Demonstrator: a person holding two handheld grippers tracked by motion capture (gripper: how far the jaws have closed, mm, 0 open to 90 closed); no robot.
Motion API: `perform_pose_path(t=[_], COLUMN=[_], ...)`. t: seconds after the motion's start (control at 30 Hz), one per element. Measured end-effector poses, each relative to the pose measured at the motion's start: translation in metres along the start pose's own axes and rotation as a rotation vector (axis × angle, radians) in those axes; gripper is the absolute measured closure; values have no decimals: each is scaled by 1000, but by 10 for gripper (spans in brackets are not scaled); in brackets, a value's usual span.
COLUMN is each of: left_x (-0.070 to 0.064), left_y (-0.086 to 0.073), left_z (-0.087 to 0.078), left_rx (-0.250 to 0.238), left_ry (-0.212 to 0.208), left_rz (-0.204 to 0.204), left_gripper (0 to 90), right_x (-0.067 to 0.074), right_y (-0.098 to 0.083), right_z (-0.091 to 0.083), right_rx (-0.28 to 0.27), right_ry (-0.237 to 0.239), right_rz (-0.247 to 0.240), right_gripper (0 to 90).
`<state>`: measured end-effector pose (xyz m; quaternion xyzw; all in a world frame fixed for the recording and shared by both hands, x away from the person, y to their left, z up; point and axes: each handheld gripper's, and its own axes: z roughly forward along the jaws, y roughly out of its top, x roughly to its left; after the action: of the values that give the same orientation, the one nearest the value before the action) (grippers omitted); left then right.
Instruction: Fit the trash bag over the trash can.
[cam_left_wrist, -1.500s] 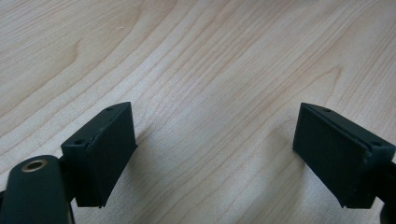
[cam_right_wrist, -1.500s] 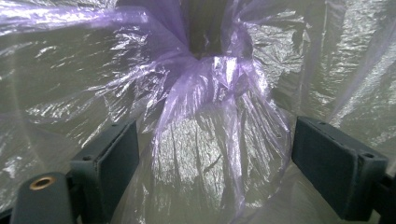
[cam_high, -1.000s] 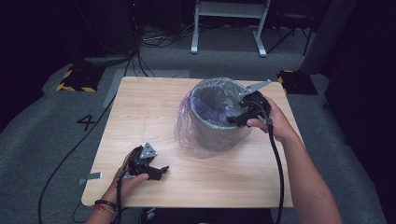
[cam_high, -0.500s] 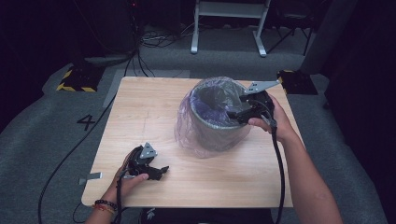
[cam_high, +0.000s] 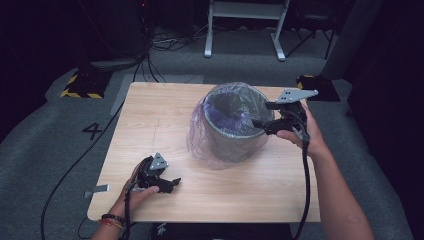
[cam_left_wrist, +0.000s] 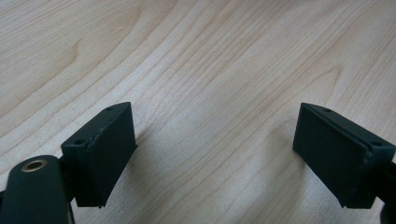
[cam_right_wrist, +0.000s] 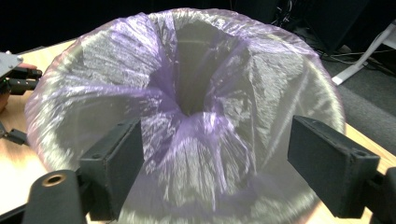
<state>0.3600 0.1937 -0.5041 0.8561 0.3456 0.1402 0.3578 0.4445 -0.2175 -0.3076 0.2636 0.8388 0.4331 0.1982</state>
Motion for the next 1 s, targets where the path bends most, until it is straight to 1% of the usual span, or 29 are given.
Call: perform_pose_path(t=[0.17,0.2,0.27,0.33,0.57,0.8,0.9,1.0], left_x=[0,0,0,0,0,0,0,0], left_y=[0,0,0,0,0,0,0,0], left_z=[0,0,0,0,0,0,0,0], left_rx=[0,0,0,0,0,0,0,0], left_ry=[0,0,0,0,0,0,0,0], left_rz=[0,0,0,0,0,0,0,0], left_gripper=[129,129,129,129,129,129,129,129], right_x=[2,3,5,7,15,23,26,28], right_y=[-7,-9,-12,-16,-32,-55,-68,-81], right_z=[-14,-16,-19,-22,-33,-37,-36,-34], right_rx=[-13,-11,4,16,14,26,44,59], right_ry=[-2,-2,-26,-33,-47,-63,-83,-81], right_rz=[-5,-6,-19,-24,-37,-40,-52,-41], right_gripper=[187,186,186,184,182,181,181,181])
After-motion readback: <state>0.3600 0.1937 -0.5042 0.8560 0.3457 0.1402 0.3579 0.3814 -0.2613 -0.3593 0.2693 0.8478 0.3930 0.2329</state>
